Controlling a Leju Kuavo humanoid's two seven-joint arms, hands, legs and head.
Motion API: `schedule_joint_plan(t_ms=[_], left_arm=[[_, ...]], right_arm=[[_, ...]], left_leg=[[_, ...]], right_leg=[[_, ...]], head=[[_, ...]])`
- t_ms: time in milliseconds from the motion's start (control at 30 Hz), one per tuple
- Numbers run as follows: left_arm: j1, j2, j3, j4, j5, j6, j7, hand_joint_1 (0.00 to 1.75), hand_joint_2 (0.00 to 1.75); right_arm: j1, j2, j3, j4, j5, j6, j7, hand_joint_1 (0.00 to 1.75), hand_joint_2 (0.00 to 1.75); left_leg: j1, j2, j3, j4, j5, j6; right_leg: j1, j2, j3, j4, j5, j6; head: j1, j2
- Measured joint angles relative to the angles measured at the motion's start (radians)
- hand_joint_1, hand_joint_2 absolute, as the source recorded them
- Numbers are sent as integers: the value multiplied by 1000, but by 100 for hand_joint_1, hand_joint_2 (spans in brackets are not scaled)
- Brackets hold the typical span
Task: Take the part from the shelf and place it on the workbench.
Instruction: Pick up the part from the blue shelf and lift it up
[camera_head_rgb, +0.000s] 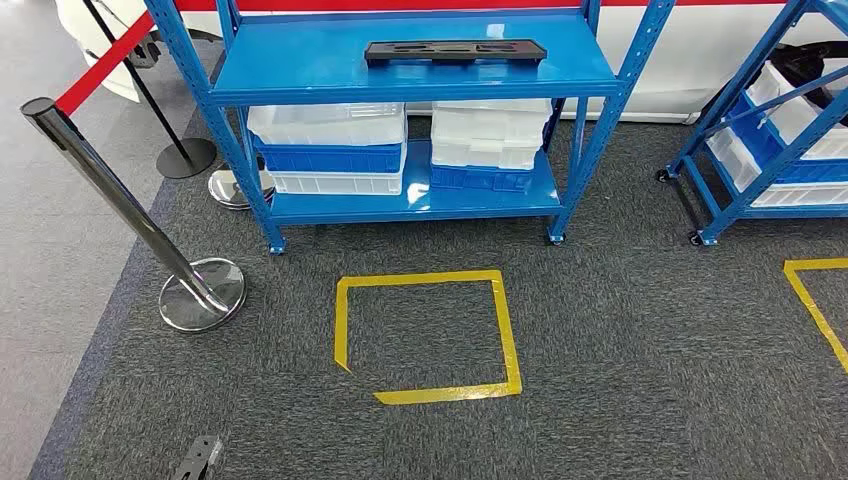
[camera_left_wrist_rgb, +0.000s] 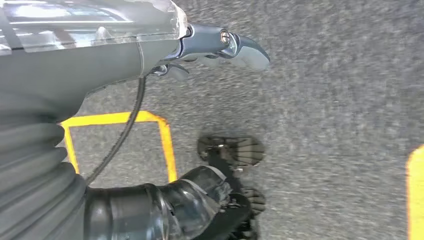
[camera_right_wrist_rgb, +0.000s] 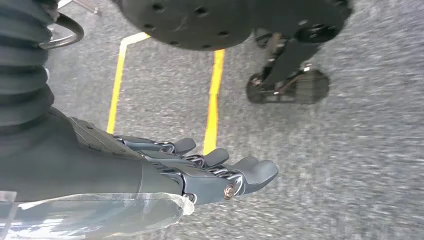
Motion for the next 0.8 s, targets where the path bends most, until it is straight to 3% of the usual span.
schedule_joint_plan(t_ms=[200, 300, 367, 433, 467, 500, 533, 567, 633, 700, 767, 800], left_arm=[[-68, 0, 0, -85, 0, 0, -1, 0, 175], [-120, 0, 0, -154, 0, 0, -1, 0, 175], [-151, 0, 0, -198, 0, 0, -2, 0, 175], [-170, 0, 0, -228, 0, 0, -2, 0, 175], [-173, 0, 0, -237, 0, 0, -2, 0, 175], [-170, 0, 0, -240, 0, 0, -1, 0, 175], [-162, 0, 0, -239, 0, 0, -1, 0, 175], [-149, 0, 0, -232, 0, 0, 0, 0, 175], [-108, 0, 0, -201, 0, 0, 1, 0, 175], [-56, 0, 0, -149, 0, 0, 2, 0, 175], [-1, -2, 0, -88, 0, 0, 3, 0, 175], [23, -4, 0, -57, 0, 0, 3, 0, 175]], right_arm=[[67, 2, 0, 82, 0, 0, 1, 0, 175], [117, 2, 0, 148, 0, 0, 2, 0, 175], [148, 1, 0, 187, 0, 0, 2, 0, 175], [169, 0, 0, 217, 0, 0, 2, 0, 175], [173, 0, 1, 227, 0, 0, 2, 0, 175], [172, 0, 1, 230, 0, 0, 2, 0, 175], [167, 0, 2, 228, 0, -1, 1, 0, 175], [156, 0, 2, 219, 0, -1, 1, 0, 175], [118, 0, 2, 182, 0, -2, 0, 0, 87], [65, 0, 2, 129, 0, -2, -1, 0, 87], [8, 0, 2, 65, 0, -2, -2, 0, 175], [-17, 0, 2, 33, 0, -2, -2, 0, 175]], left_leg=[[-5, 0, -3, 7, -5, 10], [-1, -1, 3, -10, 4, 26], [5, -2, 12, -28, 14, 38], [4, -3, 13, -30, 15, 41], [4, -3, 13, -30, 14, 41], [4, -3, 14, -29, 13, 39], [5, -4, 16, -29, 11, 37], [7, -4, 19, -28, 8, 32], [8, -2, 22, -26, 1, 20], [5, 2, 21, -26, -3, 7], [5, 4, 25, -29, -1, -6], [6, 5, 26, -24, -5, -10]], right_leg=[[-5, 1, 2, -1, 0, 13], [-6, -4, 7, 1, -6, 24], [-6, -12, -20, 62, -47, 30], [-9, -15, -85, 188, -107, 37], [-11, -16, -114, 240, -122, 41], [-14, -17, -126, 258, -116, 44], [-17, -19, -120, 237, -91, 47], [-20, -22, -93, 179, -53, 50], [-22, -26, -27, 48, 4, 50], [-17, -24, 0, -4, 15, 38], [-12, -21, 1, -5, 16, 22], [-11, -19, 3, -10, 18, 14]], head=[[0, 0], [0, 0], [1, 0], [2, 0], [2, 0], [2, 0], [2, 0], [2, 0], [2, 0], [1, 0], [0, 0], [0, 0]])
